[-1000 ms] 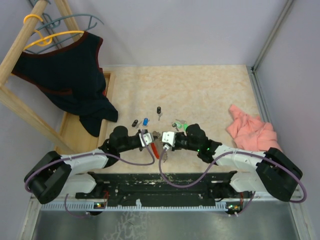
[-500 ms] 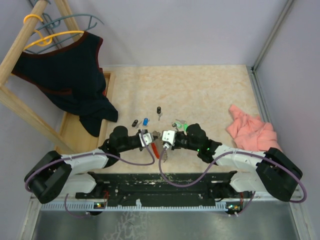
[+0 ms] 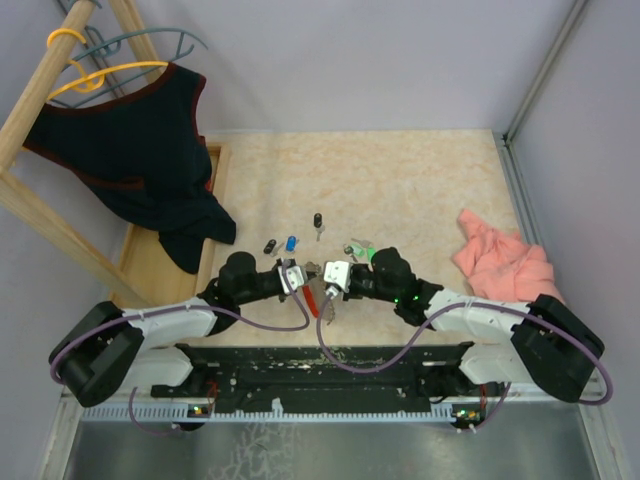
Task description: Put the keys on the keyring
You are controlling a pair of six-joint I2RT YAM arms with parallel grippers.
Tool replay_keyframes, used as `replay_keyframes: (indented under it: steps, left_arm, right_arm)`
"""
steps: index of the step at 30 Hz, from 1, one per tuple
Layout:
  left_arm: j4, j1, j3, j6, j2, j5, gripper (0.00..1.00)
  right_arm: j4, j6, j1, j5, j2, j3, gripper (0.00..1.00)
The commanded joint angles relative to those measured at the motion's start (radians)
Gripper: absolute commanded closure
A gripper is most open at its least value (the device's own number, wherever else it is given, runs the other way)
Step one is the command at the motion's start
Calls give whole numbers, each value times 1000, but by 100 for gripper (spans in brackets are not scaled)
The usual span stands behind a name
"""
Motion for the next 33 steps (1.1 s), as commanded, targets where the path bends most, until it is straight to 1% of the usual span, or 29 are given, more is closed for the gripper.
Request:
replay_keyframes:
  steps: [1, 13, 19, 33]
  left_arm:
    - [46, -7, -2, -5, 5, 23, 99]
    - [53, -7, -2, -8, 10, 30, 99]
    - [53, -7, -3, -8, 8, 22, 99]
    - [56, -7, -1, -7, 13, 34, 99]
  right_arm:
    - [37, 20, 11, -22, 10, 43, 100]
    - [56, 33, 9, -21, 12, 44, 100]
    - [54, 36, 10, 6, 10, 43, 100]
    - [58, 46, 10, -14, 16, 49, 100]
